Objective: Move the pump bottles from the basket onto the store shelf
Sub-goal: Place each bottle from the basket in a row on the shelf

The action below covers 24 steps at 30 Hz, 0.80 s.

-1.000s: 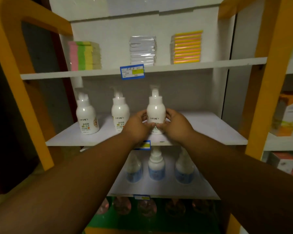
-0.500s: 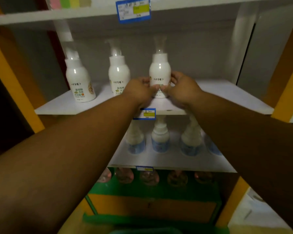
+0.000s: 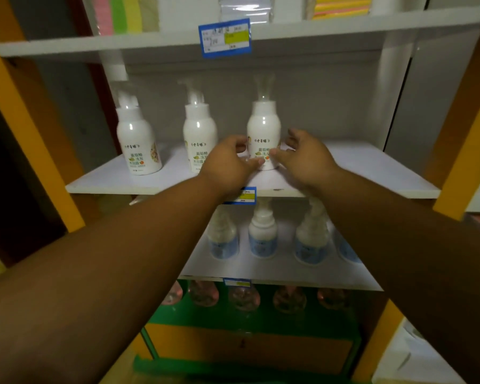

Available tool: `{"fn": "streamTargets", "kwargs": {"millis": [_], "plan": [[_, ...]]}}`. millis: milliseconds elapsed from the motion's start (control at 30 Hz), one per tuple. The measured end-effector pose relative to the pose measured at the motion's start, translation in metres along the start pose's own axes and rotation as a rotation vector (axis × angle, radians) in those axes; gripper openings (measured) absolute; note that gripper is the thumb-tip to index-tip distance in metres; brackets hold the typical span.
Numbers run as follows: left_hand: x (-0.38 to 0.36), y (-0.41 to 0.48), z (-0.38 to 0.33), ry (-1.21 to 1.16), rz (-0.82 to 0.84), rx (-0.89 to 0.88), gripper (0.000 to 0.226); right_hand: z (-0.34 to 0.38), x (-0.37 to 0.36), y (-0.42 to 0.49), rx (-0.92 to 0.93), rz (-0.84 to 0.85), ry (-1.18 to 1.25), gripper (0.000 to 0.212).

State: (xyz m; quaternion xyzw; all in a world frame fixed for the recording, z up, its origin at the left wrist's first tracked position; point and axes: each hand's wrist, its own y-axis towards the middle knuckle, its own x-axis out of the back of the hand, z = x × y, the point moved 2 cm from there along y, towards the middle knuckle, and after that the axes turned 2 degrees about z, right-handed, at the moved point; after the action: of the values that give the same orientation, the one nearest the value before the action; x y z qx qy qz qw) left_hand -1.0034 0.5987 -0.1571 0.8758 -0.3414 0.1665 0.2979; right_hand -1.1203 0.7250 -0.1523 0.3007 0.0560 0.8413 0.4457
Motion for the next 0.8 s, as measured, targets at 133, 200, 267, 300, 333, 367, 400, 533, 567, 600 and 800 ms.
{"fn": "streamTargets", "kwargs": {"millis": [133, 200, 267, 300, 333, 367, 400, 533, 567, 600, 800], "plan": [[0.012, -0.029, -0.002, 0.068, 0.048, -0.087, 0.063, 0.003, 0.009, -0.017, 0.036, -0.011, -0.044, 0.079], [0.019, -0.048, 0.002, 0.164, 0.034, -0.131, 0.065, 0.004, 0.009, -0.031, 0.059, 0.000, -0.119, 0.078], [0.026, -0.067, 0.007, 0.229, 0.017, -0.170, 0.067, 0.004, 0.009, -0.047, 0.097, 0.010, -0.147, 0.077], [0.028, -0.075, 0.010, 0.253, 0.010, -0.189, 0.067, 0.005, 0.009, -0.055, 0.113, 0.017, -0.150, 0.075], [0.031, -0.083, 0.011, 0.274, 0.001, -0.202, 0.068, 0.006, 0.009, -0.064, 0.123, 0.022, -0.150, 0.073], [0.034, -0.089, 0.012, 0.287, -0.017, -0.211, 0.068, 0.007, 0.010, -0.074, 0.129, 0.022, -0.144, 0.072], [0.037, -0.095, 0.012, 0.285, -0.038, -0.220, 0.066, 0.009, 0.011, -0.084, 0.133, 0.012, -0.120, 0.070], [0.049, -0.124, 0.012, 0.249, -0.100, -0.336, 0.053, 0.008, 0.006, -0.144, 0.179, -0.015, -0.024, 0.064], [0.050, -0.134, 0.017, 0.263, -0.105, -0.355, 0.046, 0.004, 0.003, -0.161, 0.191, -0.006, -0.049, 0.064], [0.051, -0.146, 0.024, 0.279, -0.113, -0.340, 0.040, -0.001, 0.000, -0.177, 0.202, 0.007, -0.083, 0.064], [0.035, -0.225, 0.101, 0.253, 0.009, -0.020, 0.031, -0.041, -0.025, -0.262, -0.013, 0.146, -0.076, 0.053]]}}
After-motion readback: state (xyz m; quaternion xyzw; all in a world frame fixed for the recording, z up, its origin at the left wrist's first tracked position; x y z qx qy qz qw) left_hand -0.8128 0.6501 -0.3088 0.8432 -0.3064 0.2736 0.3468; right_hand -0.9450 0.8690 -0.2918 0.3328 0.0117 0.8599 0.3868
